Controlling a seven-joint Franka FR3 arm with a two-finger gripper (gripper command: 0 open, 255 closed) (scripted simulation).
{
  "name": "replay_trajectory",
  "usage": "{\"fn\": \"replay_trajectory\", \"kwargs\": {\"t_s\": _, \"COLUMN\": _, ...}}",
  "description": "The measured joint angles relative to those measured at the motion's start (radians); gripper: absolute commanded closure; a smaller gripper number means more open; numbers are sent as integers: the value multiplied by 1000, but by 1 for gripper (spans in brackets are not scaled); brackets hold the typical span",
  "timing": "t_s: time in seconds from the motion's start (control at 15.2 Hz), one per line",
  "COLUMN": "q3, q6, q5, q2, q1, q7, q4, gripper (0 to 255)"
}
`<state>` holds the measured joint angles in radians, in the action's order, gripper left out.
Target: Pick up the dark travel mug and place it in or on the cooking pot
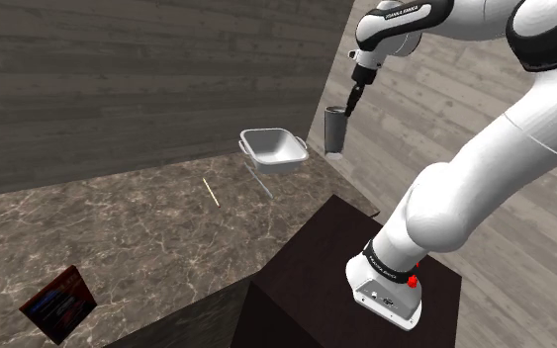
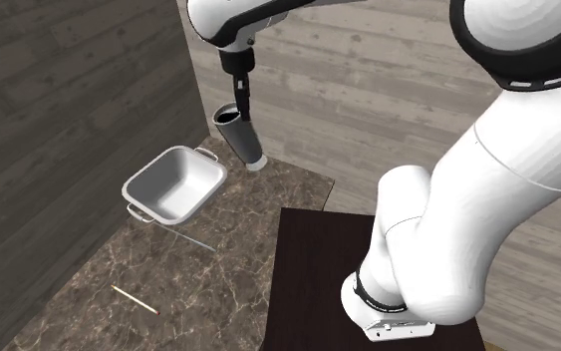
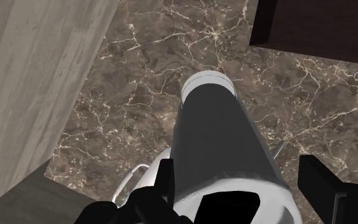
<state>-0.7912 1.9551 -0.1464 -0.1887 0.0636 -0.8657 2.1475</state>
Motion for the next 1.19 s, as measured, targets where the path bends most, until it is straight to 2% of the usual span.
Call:
{"fn": "replay_trajectory", "kwargs": {"t_s": 0.33, "q3": 4, "q6": -70, "q5": 127, "q2": 163, "q1": 46, "q7": -15, "q4": -190, "gripper": 255}}
{"fn": "replay_trajectory", "kwargs": {"t_s": 0.66, "q3": 23, "q6": -162, "q5": 248, "q2": 330, "q1": 51, "q7": -18, "q4": -400, "gripper": 255}}
{"fn": "replay_trajectory", "kwargs": {"t_s": 0.92, "q3": 46, "q6": -264, "q5": 356, "q2": 497, "q1": 5, "q7": -33, "q4": -628, "gripper": 255}}
{"fn": "replay_trajectory", "kwargs": {"t_s": 1.06, "q3": 66, "q6": -339, "q5": 409, "q2": 589, "q1": -32, "q7": -20, "q4": -782, "gripper": 255}}
{"fn": "replay_trajectory", "kwargs": {"t_s": 1.19, "q3": 79, "q6": -356, "q5": 435, "q2": 637, "q1": -52, "q7": -19, "q4": -840, "gripper": 255}}
